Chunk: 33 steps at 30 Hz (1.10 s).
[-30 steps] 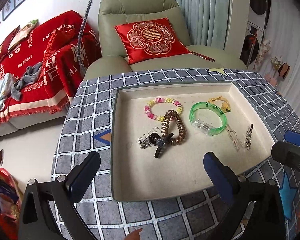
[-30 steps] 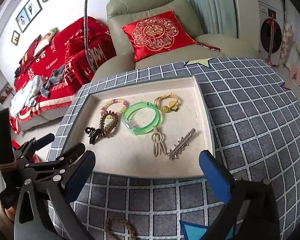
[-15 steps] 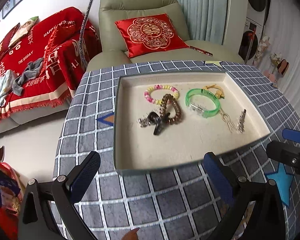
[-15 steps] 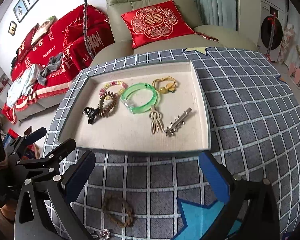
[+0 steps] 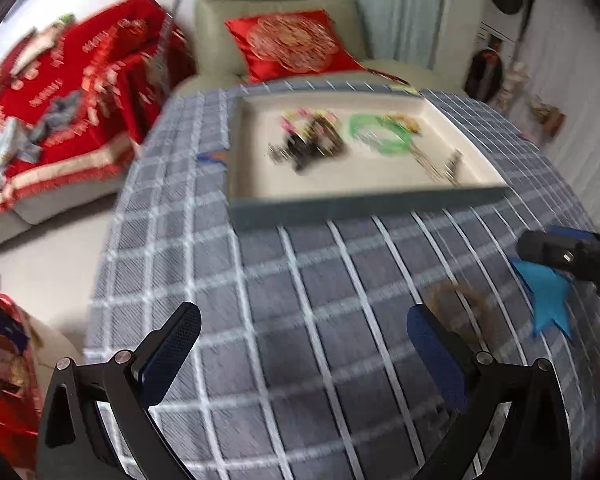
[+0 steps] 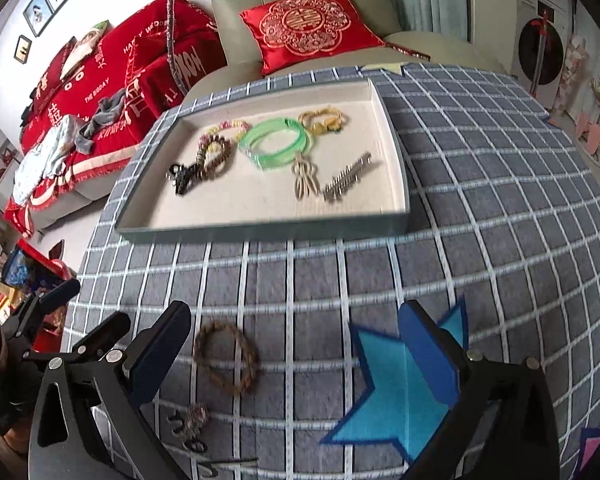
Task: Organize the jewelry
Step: 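Withdraw both open tools toward the braided hair tie and silver charm, then grasp the silver charm with the left tool while the right tool grasps the braided brown hair tie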
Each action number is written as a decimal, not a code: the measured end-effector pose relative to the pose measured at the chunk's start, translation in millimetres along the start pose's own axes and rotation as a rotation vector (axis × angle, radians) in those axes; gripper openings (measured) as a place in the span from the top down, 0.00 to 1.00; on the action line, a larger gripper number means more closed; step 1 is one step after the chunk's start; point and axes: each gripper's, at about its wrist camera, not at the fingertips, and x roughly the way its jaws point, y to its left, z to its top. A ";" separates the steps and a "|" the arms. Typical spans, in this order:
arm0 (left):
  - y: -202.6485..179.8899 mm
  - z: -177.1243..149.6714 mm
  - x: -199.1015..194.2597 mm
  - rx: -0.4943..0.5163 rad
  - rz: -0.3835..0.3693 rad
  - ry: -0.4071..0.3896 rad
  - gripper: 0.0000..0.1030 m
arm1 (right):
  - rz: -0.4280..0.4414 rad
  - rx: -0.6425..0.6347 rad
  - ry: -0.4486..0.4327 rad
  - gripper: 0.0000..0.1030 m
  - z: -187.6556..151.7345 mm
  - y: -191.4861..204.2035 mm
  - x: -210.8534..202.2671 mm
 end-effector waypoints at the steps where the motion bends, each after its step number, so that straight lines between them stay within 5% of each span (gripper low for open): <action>1: -0.5 -5.4 -0.9 -0.005 -0.022 0.013 0.00 | 0.002 0.004 0.009 0.00 -4.4 -1.3 -0.2; 20: -49.4 -61.2 -19.4 0.021 -0.066 0.015 0.00 | -0.039 -0.106 0.082 0.00 -32.0 15.1 11.0; 30: -58.8 -63.5 -10.3 0.036 -0.048 0.032 0.00 | -0.078 -0.257 0.119 0.38 -32.2 38.5 33.6; 33: -64.5 -63.2 -8.9 0.054 -0.042 0.035 0.09 | -0.104 -0.314 0.120 0.47 -34.0 45.9 34.9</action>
